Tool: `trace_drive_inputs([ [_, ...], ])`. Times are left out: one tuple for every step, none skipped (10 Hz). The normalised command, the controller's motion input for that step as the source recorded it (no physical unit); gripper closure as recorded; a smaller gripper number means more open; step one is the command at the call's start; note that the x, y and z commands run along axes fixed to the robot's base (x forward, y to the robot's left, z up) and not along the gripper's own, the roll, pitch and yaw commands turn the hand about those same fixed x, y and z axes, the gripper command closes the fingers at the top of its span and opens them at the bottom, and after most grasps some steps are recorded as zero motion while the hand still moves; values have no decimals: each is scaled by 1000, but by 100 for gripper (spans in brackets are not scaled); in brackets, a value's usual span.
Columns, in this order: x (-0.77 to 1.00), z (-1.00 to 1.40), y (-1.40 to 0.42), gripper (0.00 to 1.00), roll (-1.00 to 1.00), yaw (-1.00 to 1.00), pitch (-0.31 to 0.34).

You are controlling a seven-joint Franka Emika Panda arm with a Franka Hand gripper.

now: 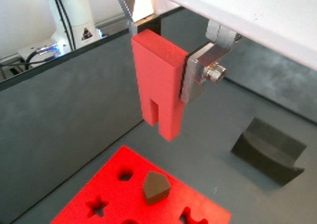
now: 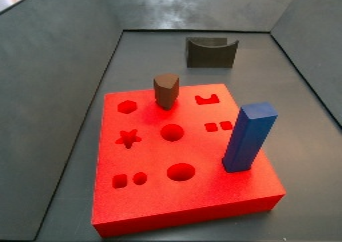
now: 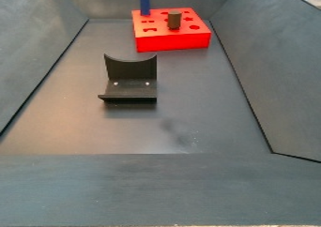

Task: Pick up the double-square object. Move up. Place the double-square object on the fixture. Regrasp the double-square object. Move to above the board. Insert the double-square object.
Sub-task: Move to above the board, then insert the double-square object.

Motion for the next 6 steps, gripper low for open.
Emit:
trace_drive_inputs([
  [-32, 0, -4, 100, -230, -23, -29],
  [0, 0, -17, 100, 0, 0, 0],
  [0, -23, -11, 100, -4, 0, -17],
  [66, -374, -3, 100, -214, 0, -74],
  [791, -517, -137, 100, -261, 306, 0],
  [889, -546, -160, 100, -251, 214, 0],
])
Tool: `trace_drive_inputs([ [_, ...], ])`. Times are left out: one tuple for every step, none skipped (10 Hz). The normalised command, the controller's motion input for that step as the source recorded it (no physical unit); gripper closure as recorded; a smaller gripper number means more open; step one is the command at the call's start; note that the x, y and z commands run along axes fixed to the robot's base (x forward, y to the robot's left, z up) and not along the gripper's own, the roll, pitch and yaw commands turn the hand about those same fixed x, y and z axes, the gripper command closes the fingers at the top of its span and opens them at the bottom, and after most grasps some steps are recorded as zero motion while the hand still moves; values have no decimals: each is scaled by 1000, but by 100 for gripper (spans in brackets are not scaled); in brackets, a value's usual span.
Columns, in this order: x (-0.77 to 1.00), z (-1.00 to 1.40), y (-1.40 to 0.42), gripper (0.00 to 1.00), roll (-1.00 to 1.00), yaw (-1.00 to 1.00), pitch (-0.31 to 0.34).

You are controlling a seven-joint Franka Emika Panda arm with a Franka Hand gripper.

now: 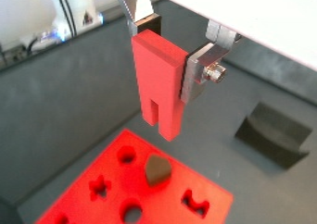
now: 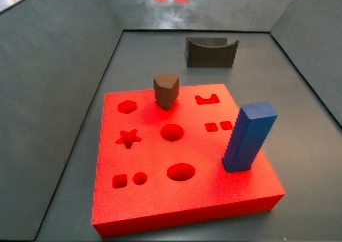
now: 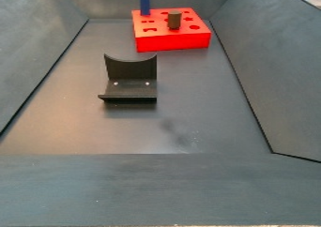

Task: Pick up the double-square object. Move up. Place the double-square object on the fixture. Regrasp the double-square object. Move to above the board. Insert the double-square object.
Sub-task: Insert the double-square object.

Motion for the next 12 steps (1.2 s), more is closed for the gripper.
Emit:
trace_drive_inputs([
  [989, -594, -186, 100, -234, 137, 0],
  [1000, -623, -206, 100, -219, 129, 0],
  [1000, -643, -251, 100, -207, 91, 3],
  [1000, -569, -346, 100, -226, 9, 26],
  [1000, -554, -371, 100, -210, 0, 20],
  [1000, -571, -363, 100, -210, 0, 24],
  [1000, -586, -306, 100, -221, 0, 30],
  [1000, -523, -209, 100, -217, 0, 4],
  [31, 0, 0, 100, 0, -3, 0],
  [0, -46, -14, 100, 0, 0, 0],
  [411, -480, 0, 100, -49, 63, -53],
  [751, -694, 0, 100, -66, 160, -54],
])
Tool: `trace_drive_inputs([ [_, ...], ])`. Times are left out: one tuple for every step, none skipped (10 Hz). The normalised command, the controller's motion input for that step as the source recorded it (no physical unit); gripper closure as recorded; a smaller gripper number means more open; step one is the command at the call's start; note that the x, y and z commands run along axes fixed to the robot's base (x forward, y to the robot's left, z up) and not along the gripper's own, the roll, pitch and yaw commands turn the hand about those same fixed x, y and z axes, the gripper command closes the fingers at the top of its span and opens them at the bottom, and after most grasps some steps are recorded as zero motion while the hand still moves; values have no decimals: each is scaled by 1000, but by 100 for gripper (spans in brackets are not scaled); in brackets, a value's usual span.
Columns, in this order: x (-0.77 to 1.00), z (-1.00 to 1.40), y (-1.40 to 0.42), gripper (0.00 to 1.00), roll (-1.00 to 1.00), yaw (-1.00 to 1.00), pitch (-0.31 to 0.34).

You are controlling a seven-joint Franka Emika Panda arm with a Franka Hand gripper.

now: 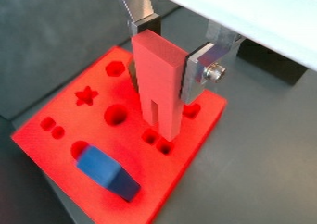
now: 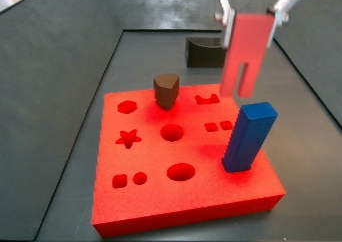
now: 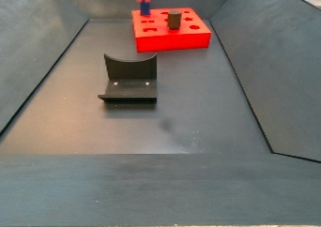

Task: Pick up the double-square object. Move up. Place the double-square object on the fixture. Regrasp the double-square object. Move to above the board. Insert the double-square object.
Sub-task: Insert the double-square object.

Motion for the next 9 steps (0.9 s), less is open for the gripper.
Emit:
trace_drive_inputs([
  [600, -774, 20, 100, -63, 220, -137],
  [-83, -597, 183, 100, 13, 740, -169],
  [-214, -417, 34, 100, 24, 754, -217],
  [0, 0, 83, 100, 0, 34, 0],
  [-417, -331, 0, 100, 71, 297, -84],
  [-669, -303, 0, 100, 56, 251, -113],
  [0, -123, 0, 100, 0, 29, 0],
  [-43, -229, 0, 100, 49, 63, 0],
  [-57, -340, -57, 100, 44, 89, 0],
])
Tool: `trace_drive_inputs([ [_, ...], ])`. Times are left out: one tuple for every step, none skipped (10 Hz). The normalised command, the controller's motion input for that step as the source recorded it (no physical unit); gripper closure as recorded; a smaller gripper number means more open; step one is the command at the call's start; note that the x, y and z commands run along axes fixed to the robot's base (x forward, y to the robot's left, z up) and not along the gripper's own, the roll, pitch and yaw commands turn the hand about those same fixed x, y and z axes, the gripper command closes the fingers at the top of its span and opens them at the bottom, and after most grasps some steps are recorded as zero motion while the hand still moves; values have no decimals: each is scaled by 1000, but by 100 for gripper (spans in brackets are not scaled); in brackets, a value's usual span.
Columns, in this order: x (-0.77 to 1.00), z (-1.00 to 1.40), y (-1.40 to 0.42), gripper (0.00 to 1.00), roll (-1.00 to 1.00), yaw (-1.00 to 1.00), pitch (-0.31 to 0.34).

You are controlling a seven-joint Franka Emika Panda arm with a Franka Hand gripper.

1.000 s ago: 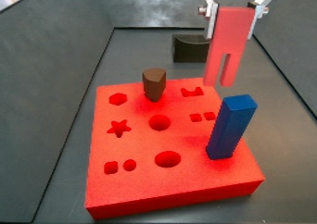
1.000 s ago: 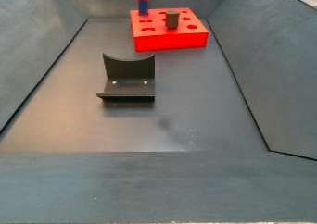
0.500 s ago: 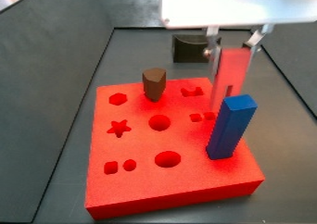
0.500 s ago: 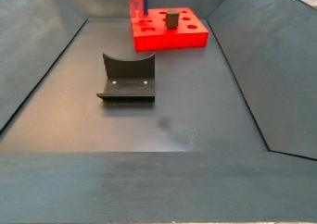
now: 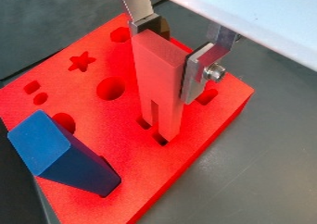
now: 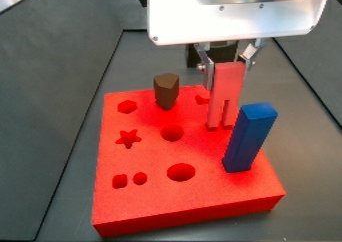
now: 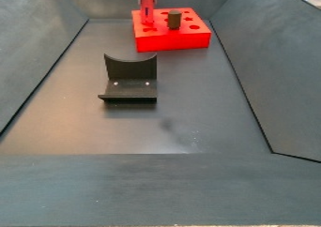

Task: Pick up the double-square object. Move up. Place the double-square object on the fixture. Regrasp the double-square object. Move to above the board. Insert the double-square object.
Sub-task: Insert the double-square object.

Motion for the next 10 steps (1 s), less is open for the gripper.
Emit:
trace_drive_inputs([
  [0, -431, -146, 100, 0, 46, -3],
  [0, -440, -126, 100, 0, 43, -16],
  [0, -440, -154, 100, 0, 49, -11],
  [66, -449, -140, 100, 0, 34, -1],
  [174, -500, -143, 100, 0, 34, 0],
  [177, -531, -117, 100, 0, 29, 0],
  [51, -531, -57, 100, 39, 57, 0],
  [0, 0, 0, 100, -10, 0, 0],
  [-69, -26, 69, 100, 59, -80, 0],
  [0, 0, 0, 100, 0, 0, 0],
])
